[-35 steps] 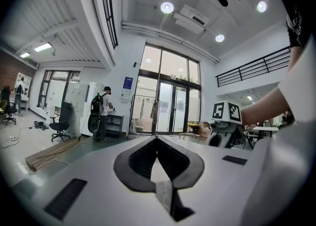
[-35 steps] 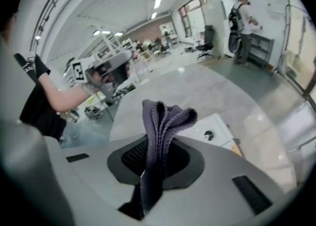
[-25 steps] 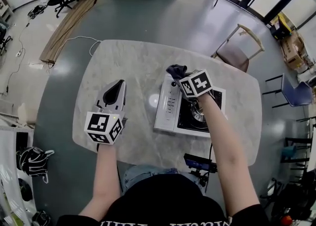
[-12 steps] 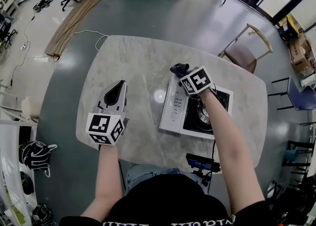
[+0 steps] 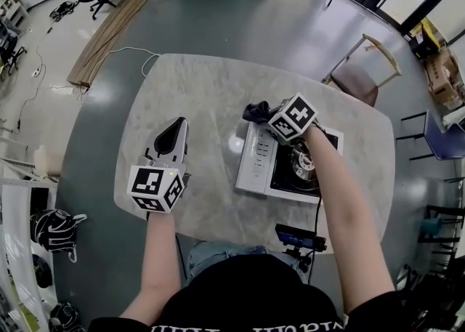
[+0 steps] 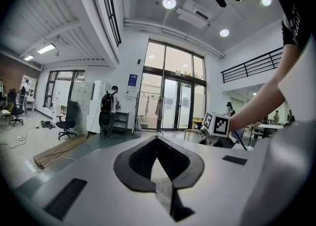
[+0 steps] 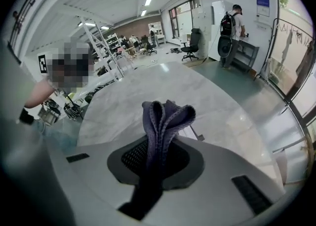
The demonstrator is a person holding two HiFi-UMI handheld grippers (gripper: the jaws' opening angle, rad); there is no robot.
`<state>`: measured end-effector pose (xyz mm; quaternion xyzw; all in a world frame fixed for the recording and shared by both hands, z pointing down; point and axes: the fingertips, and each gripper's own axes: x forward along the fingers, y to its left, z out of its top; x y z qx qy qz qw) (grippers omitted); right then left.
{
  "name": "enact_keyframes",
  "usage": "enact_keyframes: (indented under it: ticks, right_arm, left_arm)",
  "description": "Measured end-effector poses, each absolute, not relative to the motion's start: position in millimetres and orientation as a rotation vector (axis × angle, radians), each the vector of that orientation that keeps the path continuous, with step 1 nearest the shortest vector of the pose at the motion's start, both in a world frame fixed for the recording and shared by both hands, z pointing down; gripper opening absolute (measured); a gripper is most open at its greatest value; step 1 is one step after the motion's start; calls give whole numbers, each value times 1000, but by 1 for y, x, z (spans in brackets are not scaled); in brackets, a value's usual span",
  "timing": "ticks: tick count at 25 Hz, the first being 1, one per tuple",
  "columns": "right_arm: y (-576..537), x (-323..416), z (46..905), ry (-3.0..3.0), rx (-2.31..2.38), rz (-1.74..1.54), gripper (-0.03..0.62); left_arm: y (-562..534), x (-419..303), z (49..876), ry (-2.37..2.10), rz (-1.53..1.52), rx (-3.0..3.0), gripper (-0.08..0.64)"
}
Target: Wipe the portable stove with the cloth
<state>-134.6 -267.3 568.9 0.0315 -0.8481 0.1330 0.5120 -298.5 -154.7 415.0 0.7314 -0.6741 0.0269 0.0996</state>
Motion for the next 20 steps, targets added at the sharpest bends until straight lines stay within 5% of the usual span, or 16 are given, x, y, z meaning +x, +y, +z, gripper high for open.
enact_keyframes:
  ticks: [20]
  right_arm:
    - [-167,-121,570,-2007,-123,223,63]
  left_arm:
    - [-151,-270,402,-1921,56,2275,11]
